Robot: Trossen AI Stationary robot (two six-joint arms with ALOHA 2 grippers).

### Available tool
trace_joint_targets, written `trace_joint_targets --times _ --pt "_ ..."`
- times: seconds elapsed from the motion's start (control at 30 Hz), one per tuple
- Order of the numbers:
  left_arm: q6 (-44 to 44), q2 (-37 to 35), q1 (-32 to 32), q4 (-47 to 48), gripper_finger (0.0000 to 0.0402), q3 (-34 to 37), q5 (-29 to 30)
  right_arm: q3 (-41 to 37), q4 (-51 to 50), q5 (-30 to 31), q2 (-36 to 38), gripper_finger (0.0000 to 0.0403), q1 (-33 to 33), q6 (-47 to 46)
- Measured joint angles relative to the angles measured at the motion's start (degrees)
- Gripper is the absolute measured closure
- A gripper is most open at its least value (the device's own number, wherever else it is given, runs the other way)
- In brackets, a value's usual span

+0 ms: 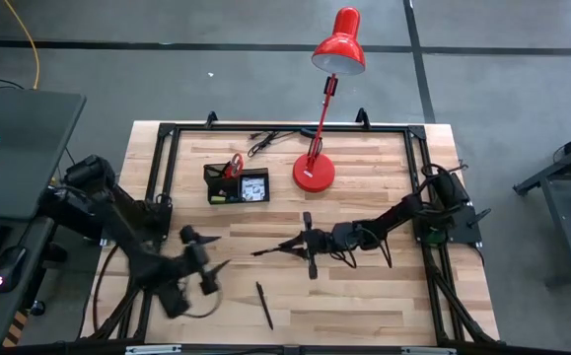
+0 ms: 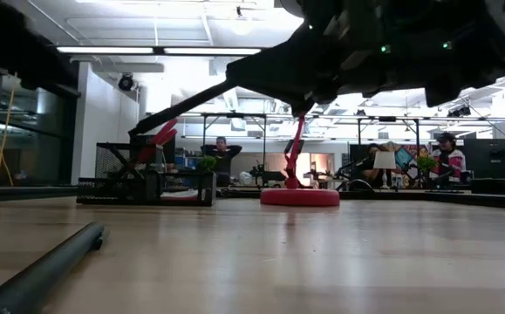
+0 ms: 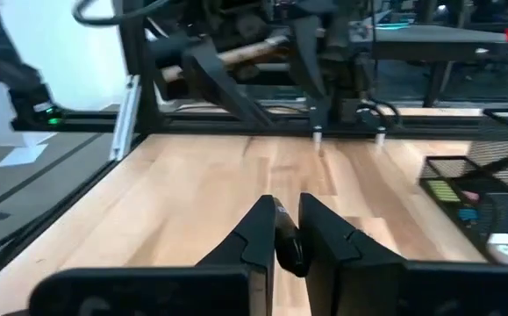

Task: Pick and place office supplies into organizer
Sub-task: Put the black pen into the black desk organizer

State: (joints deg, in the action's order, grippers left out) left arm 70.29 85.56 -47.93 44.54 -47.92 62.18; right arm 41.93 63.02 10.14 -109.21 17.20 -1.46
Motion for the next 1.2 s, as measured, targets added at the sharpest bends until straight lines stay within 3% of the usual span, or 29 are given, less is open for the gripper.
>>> trace_joint_targets --times 0.17,0.3,0.4,0.57,0.83,1.2 --pt "15.34 -1.64 -9.1 11.62 0.0074 0.0 7.77 0.06 -0.17 -0.43 0.06 0.0386 -2.29 0.31" --pt "25.94 -1.77 -14.37 17.97 0.0069 0.0 12.37 2.88 -2.39 -5.2 0.12 0.0388 -4.95 0.24" --pt "32.11 -1.88 -16.89 24.15 0.007 0.0 12.78 8.7 -11.39 -7.6 0.15 0.0388 -6.88 0.3" --pt "39.96 -1.88 -19.34 30.31 0.007 0.0 12.69 22.49 -34.43 -6.7 0.15 0.0388 -9.6 4.58" --pt "42.51 -1.88 -20.86 33.64 0.0071 0.0 12.28 43.62 -60.61 -5.65 0.22 0.0387 -15.43 10.69" --pt "42.01 -1.84 -20.86 35.2 0.0075 0.0 9.98 52.74 -68.05 -10.11 -2.34 0.0386 -25.88 12.46"
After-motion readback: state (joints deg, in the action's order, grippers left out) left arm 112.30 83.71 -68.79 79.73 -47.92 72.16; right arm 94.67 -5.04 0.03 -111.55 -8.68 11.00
